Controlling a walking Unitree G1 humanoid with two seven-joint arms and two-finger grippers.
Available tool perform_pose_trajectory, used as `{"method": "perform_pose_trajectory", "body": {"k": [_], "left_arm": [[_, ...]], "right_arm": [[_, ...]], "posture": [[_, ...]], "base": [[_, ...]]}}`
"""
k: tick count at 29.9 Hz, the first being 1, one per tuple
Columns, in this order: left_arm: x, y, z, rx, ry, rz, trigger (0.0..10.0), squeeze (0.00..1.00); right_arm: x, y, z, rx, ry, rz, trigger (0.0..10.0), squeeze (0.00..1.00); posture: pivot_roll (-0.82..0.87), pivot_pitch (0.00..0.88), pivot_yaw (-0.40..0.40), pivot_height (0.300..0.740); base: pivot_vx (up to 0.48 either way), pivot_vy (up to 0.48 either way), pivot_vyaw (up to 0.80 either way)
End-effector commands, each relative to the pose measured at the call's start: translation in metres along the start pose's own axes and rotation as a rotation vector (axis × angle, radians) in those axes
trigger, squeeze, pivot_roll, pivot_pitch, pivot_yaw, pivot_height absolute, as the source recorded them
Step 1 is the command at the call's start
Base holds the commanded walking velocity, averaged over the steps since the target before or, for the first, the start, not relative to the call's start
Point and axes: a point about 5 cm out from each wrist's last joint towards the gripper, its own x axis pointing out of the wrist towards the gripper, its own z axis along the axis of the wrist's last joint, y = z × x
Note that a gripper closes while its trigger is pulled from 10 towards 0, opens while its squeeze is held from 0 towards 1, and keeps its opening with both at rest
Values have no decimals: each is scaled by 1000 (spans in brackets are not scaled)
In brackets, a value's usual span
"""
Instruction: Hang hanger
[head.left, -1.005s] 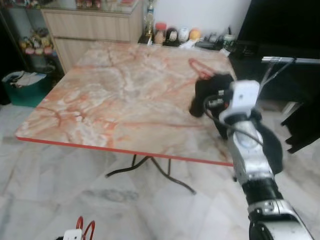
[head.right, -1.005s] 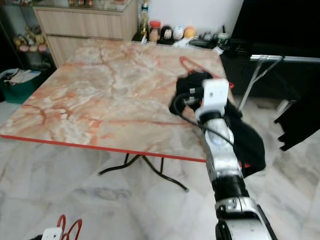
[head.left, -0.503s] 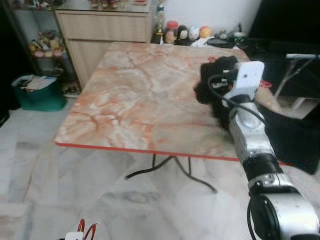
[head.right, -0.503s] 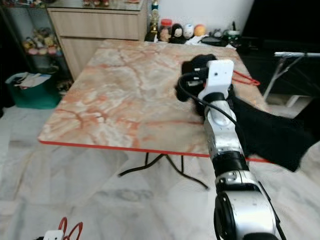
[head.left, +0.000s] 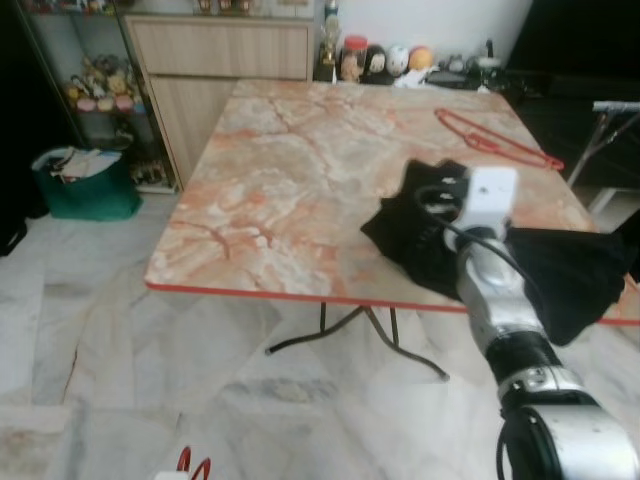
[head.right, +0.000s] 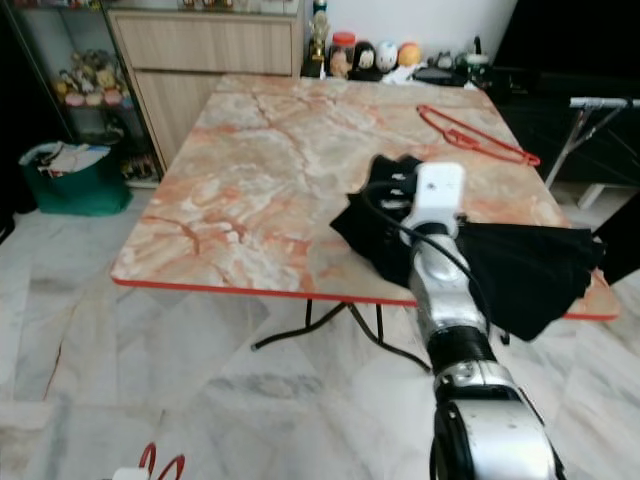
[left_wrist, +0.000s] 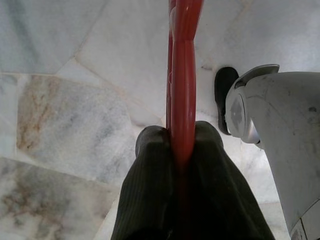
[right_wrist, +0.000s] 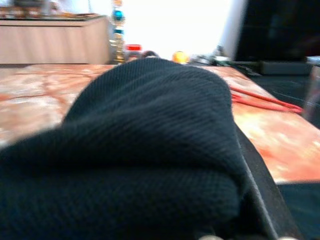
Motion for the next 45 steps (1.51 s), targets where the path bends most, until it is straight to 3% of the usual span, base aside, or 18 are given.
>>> {"method": "perform_pose_trajectory", "body": {"k": [1,10,13,22,24,45], "left_arm": [[0,-28,-4,19,26,-68,10000,0],[-1,-17,-10,32,33,-64,10000,0],[-1,-15,-9,31,23,-59,10000,0],[-1,-14,-9,26,21,-56,10000,0],[-1,-12,-7,46,14,-45,10000,0],[-1,-13,-8,62,16,-52,10000,0]], "right_arm": [[-2,-11,-6,-14,28,-68,10000,0],[-9,-29,-15,-63,56,-136,10000,0],[-14,-18,-19,-60,42,-63,10000,0],[-15,-16,-20,-60,40,-53,10000,0],[-13,-3,-13,-27,-3,3,10000,0],[-22,0,-11,-53,-47,60,10000,0]], "posture": [[17,0,-29,740],[14,0,-28,740],[14,0,-27,740],[14,0,-27,740],[21,0,-27,740],[21,0,-25,740]], "base": [[0,0,0],[0,0,0],[0,0,0],[0,0,0],[0,-414,0],[0,-464,0]]}}
